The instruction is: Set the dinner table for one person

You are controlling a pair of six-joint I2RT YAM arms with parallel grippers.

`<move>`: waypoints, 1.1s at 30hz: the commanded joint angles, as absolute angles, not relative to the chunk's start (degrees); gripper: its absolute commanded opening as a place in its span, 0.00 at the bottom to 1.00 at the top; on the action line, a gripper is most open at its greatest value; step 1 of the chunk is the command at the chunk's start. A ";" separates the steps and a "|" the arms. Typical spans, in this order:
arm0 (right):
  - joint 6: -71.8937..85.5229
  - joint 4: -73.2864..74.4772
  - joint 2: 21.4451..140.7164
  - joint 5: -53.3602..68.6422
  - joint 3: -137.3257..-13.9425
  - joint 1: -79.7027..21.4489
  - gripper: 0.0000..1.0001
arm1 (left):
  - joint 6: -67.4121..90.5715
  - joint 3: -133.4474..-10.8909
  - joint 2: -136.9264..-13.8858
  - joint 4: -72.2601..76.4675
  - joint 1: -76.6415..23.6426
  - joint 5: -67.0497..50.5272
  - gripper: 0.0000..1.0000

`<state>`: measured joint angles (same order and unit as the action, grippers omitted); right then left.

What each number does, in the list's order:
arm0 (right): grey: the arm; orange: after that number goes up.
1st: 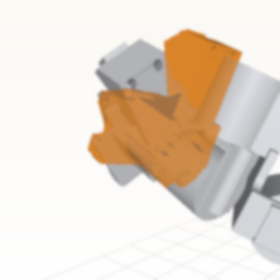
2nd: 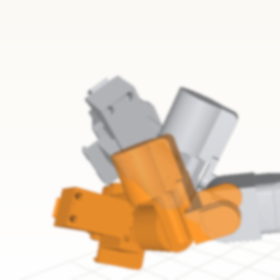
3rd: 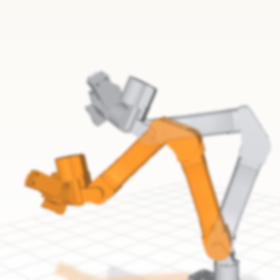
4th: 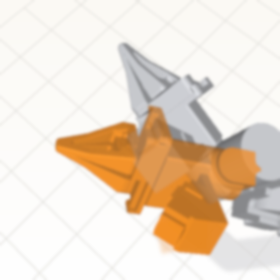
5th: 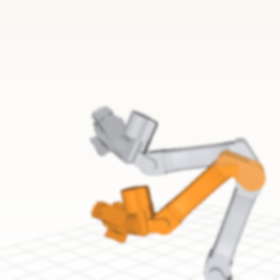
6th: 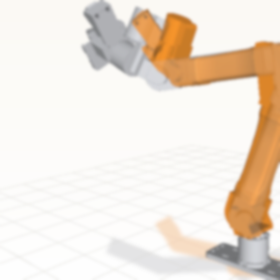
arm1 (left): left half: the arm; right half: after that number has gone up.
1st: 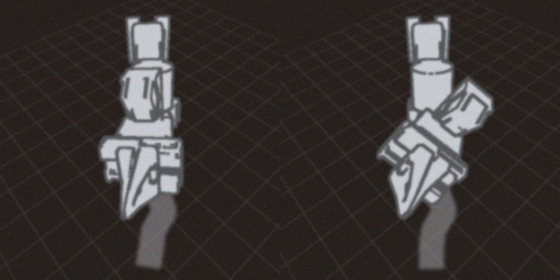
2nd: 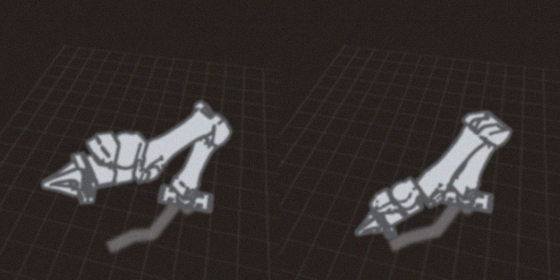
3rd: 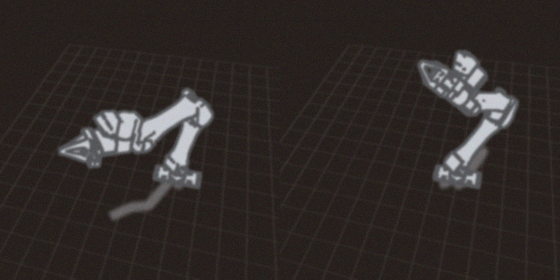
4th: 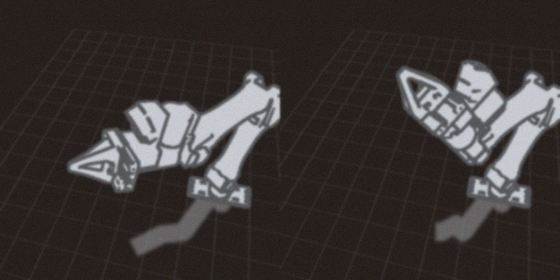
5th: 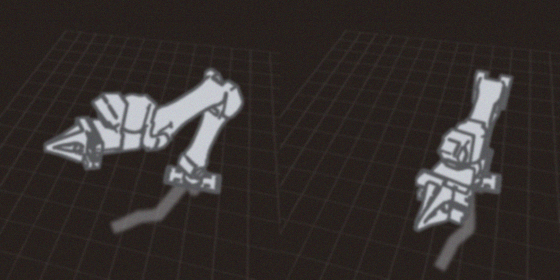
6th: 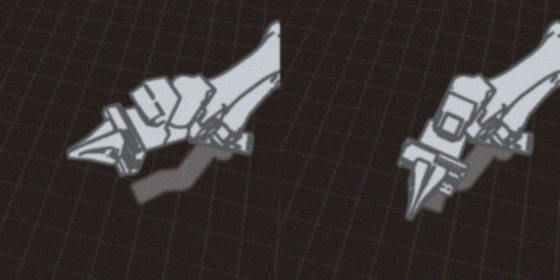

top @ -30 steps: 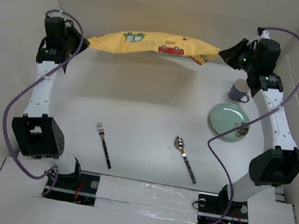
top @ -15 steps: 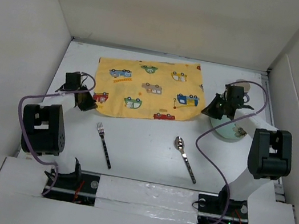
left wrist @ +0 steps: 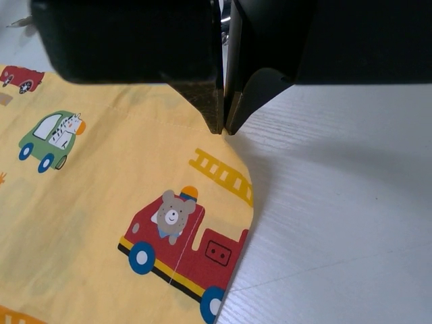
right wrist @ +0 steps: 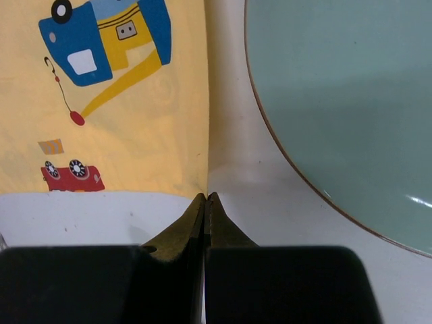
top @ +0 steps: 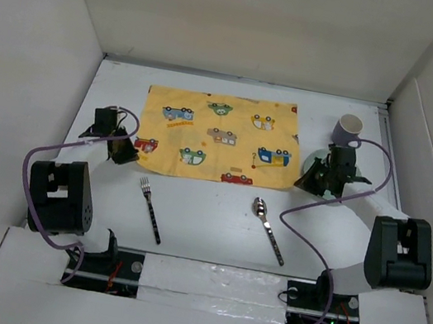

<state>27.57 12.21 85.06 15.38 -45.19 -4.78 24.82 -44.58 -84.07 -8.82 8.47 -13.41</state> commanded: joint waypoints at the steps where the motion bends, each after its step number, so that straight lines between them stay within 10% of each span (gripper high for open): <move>1: 26.02 12.30 82.01 13.28 -44.03 -4.13 0.00 | 23.03 -43.59 -82.18 -11.16 8.35 -12.22 0.00; 11: 24.61 14.94 82.18 14.32 -43.33 -2.99 0.06 | 22.50 -43.33 -80.42 -14.41 8.35 -11.51 0.06; 15: 24.34 17.92 80.17 15.91 -46.48 -2.99 0.35 | 22.67 -46.74 -79.02 -15.29 8.35 -11.78 0.46; 21: 30.05 22.32 69.90 9.42 -48.52 3.33 0.63 | 24.87 -53.52 -76.38 -15.82 7.21 -14.06 0.46; 23: 35.14 21.54 68.12 7.56 -45.63 6.92 0.59 | 25.84 -54.40 -74.80 -13.89 7.21 -17.81 0.31; 24: 36.72 21.36 67.51 7.91 -44.31 11.73 0.51 | 26.88 -54.49 -74.19 -13.19 6.16 -19.23 0.03; 28: 42.44 18.47 67.49 8.70 -38.68 21.78 0.09 | 27.95 -55.02 -71.55 -10.82 -0.42 -21.45 0.00; 33: 44.03 14.06 72.94 13.88 -36.91 28.47 0.23 | 29.26 -54.76 -70.75 -10.29 -8.87 -22.32 0.09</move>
<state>41.23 18.37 70.87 10.85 -36.56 26.85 27.75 -53.52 -72.51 -11.75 -6.02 -19.62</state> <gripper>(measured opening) 0.204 0.064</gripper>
